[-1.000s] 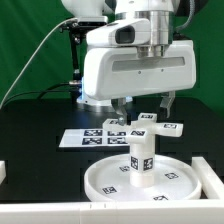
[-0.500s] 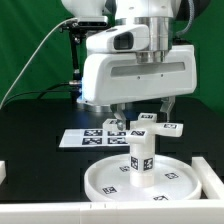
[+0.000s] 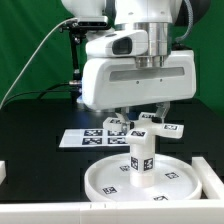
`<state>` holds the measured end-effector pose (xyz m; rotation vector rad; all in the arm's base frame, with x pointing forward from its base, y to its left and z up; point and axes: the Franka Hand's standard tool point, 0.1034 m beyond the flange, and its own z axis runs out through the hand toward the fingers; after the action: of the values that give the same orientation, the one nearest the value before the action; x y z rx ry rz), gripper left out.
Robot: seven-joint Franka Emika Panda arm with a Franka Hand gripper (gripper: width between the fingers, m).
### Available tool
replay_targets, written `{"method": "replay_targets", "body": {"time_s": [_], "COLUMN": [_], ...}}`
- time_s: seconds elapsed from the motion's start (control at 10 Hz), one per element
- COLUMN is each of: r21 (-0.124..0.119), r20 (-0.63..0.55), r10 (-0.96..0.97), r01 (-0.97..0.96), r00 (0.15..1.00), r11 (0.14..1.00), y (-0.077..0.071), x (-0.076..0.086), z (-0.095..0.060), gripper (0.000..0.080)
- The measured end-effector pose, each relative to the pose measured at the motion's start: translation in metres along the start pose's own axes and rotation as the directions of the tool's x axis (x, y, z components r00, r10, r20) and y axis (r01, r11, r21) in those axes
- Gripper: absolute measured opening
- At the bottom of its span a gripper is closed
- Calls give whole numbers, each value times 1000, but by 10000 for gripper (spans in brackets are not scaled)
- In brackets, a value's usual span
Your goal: Assemble round table
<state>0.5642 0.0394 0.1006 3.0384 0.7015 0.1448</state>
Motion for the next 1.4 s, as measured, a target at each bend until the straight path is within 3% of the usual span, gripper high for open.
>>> {"method": "replay_targets", "body": {"time_s": [0.2,0.4,0.7,0.9,1.0,1.2,1.4], "r21": [0,-9,6,28,13,14,14], "r20": [0,-34,-45,-15,21,37,37], "r10": [109,368,713,908,950,986,984], "r01": [-109,-368,-714,-908,-950,-987,-985], "r00": [994,929,699,419,313,162,172], "r11": [994,930,700,419,312,161,172], "y": [0,-2,-1,-1,-1,-1,0], "x": [0,-1,-2,-3,-1,-2,-3], "z": [0,1,1,1,0,2,2], "gripper": [443,443,443,443,443,443,443]}}
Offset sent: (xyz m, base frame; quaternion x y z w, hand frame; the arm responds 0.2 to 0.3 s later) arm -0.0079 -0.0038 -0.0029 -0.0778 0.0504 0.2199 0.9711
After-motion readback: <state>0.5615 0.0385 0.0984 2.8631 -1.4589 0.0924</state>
